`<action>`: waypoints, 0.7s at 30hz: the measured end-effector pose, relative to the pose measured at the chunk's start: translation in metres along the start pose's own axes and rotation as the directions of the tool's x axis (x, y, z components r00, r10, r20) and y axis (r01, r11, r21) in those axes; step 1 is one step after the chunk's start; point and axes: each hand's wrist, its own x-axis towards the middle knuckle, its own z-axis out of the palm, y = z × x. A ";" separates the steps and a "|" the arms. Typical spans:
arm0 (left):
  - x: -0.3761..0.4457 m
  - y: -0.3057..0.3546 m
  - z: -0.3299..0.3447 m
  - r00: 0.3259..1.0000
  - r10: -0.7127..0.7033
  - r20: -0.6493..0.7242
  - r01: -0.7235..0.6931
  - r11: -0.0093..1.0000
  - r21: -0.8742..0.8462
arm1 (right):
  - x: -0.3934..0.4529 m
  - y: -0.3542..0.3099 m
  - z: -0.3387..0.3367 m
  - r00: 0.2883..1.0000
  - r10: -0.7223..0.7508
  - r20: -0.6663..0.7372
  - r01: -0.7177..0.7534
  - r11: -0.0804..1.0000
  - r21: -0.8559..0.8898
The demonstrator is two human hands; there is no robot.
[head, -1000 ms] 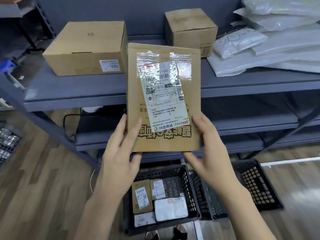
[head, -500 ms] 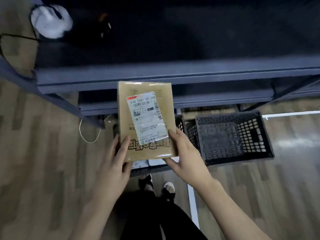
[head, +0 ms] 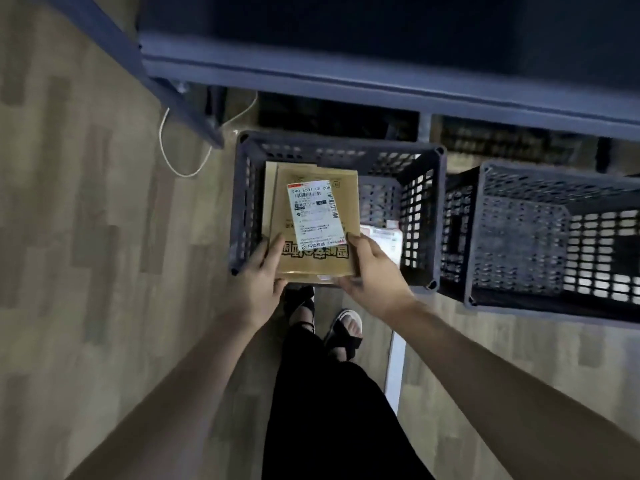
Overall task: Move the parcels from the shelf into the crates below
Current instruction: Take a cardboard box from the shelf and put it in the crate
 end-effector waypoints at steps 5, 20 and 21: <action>0.033 -0.029 0.040 0.997 -0.074 0.034 0.075 0.997 -0.027 | 0.057 0.026 0.048 1.000 -0.001 0.017 0.002 1.000 -0.030; 0.141 -0.094 0.114 0.991 -0.130 0.039 0.125 0.985 0.123 | 0.185 0.066 0.143 0.996 0.006 -0.094 -0.017 0.992 -0.123; 0.142 -0.098 0.118 0.990 -0.133 0.037 0.127 0.983 0.130 | 0.190 0.067 0.146 0.995 0.003 -0.095 -0.015 0.992 -0.126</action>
